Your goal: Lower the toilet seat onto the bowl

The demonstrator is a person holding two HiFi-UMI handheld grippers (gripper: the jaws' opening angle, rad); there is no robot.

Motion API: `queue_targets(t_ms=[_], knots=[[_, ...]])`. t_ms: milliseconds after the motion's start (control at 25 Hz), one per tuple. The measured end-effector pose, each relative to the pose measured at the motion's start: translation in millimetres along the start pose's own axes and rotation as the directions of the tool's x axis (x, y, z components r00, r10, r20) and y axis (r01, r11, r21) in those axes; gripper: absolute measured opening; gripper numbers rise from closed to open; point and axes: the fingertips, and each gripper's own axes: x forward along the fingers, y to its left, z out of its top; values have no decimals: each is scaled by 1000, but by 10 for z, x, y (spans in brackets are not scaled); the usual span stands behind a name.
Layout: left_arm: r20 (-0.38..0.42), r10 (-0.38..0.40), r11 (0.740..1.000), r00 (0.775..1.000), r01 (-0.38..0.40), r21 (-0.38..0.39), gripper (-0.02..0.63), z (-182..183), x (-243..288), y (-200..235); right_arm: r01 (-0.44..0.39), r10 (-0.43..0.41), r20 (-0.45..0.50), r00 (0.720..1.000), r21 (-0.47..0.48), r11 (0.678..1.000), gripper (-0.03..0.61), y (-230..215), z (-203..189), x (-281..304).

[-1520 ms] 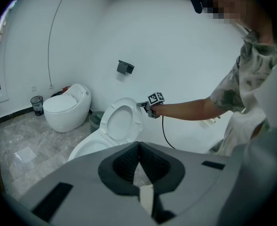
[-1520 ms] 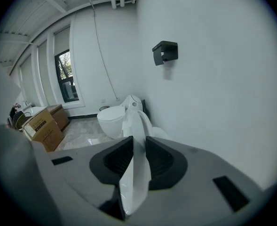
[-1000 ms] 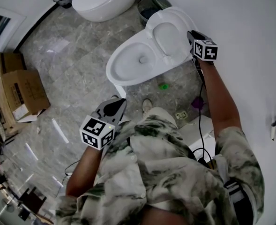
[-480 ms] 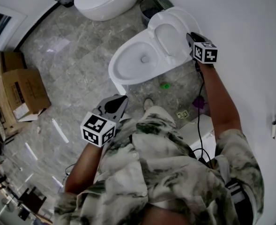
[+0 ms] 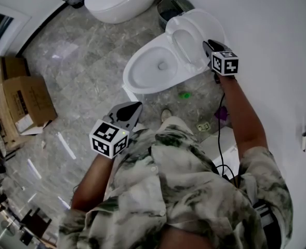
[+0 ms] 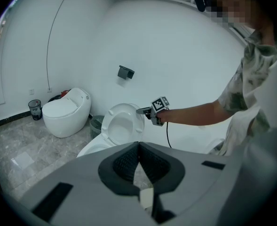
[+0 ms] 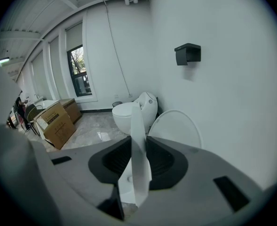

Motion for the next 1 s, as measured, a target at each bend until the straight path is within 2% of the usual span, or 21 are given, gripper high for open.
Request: queue_targets(t_ms=[1000], knots=[[-2, -43, 999, 999, 43, -2, 23, -78, -311, 415, 3, -5, -43, 999, -55, 998, 123, 719, -70, 45]])
